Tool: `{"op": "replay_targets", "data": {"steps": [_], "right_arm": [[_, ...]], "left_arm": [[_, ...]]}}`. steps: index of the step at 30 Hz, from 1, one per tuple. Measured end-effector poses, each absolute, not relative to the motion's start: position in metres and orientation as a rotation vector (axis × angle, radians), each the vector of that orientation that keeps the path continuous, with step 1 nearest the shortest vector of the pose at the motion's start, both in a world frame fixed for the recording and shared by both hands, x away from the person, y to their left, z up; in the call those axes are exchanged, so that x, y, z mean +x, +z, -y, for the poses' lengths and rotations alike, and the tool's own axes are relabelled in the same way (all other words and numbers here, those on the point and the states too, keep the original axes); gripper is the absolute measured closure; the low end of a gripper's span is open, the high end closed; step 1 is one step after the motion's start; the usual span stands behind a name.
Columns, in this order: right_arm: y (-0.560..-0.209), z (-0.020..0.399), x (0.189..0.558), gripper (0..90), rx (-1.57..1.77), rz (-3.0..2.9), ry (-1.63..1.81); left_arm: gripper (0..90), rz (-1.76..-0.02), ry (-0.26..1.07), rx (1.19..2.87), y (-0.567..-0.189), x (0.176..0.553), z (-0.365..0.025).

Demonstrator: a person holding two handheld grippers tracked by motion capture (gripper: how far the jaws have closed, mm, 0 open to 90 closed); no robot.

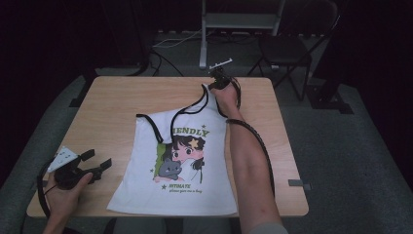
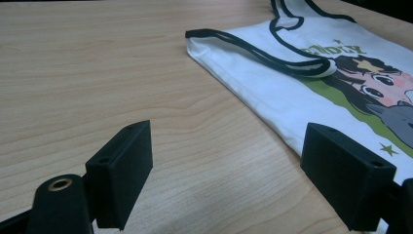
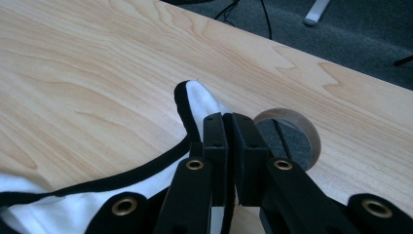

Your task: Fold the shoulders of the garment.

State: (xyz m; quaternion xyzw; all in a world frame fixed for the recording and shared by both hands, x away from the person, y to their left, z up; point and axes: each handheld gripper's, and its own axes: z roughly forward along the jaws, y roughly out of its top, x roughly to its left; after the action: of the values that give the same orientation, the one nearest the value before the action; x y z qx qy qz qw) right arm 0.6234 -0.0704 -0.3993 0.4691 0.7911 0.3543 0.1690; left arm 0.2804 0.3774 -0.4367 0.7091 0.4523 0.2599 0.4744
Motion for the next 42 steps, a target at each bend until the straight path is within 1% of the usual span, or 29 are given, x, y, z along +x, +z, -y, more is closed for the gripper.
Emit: {"op": "replay_targets", "data": {"steps": [7, 12, 17, 23, 33, 42], "right_arm": [[-0.398, 0.078, 0.614, 86.0, 1.326, -2.235, 1.03], [-0.388, 0.08, 0.608, 85.9, 1.312, -2.219, 1.051], [-0.378, 0.078, 0.603, 85.9, 1.279, -2.21, 1.07], [-0.376, 0.073, 0.595, 86.0, 1.253, -2.226, 1.07], [-0.373, 0.069, 0.569, 86.3, 1.177, -2.236, 1.078], [-0.367, 0.056, 0.545, 86.3, 1.111, -2.23, 1.139]], "left_arm": [[18.9, -1.102, 0.639, 1.74, -0.437, 0.28, -0.376], [18.8, -1.102, 0.638, 1.738, -0.437, 0.28, -0.377], [18.9, -1.104, 0.639, 1.74, -0.437, 0.28, -0.377], [18.8, -1.105, 0.64, 1.739, -0.437, 0.28, -0.376], [18.9, -1.097, 0.636, 1.75, -0.437, 0.28, -0.375], [18.9, -1.092, 0.634, 1.751, -0.437, 0.28, -0.375]]}}
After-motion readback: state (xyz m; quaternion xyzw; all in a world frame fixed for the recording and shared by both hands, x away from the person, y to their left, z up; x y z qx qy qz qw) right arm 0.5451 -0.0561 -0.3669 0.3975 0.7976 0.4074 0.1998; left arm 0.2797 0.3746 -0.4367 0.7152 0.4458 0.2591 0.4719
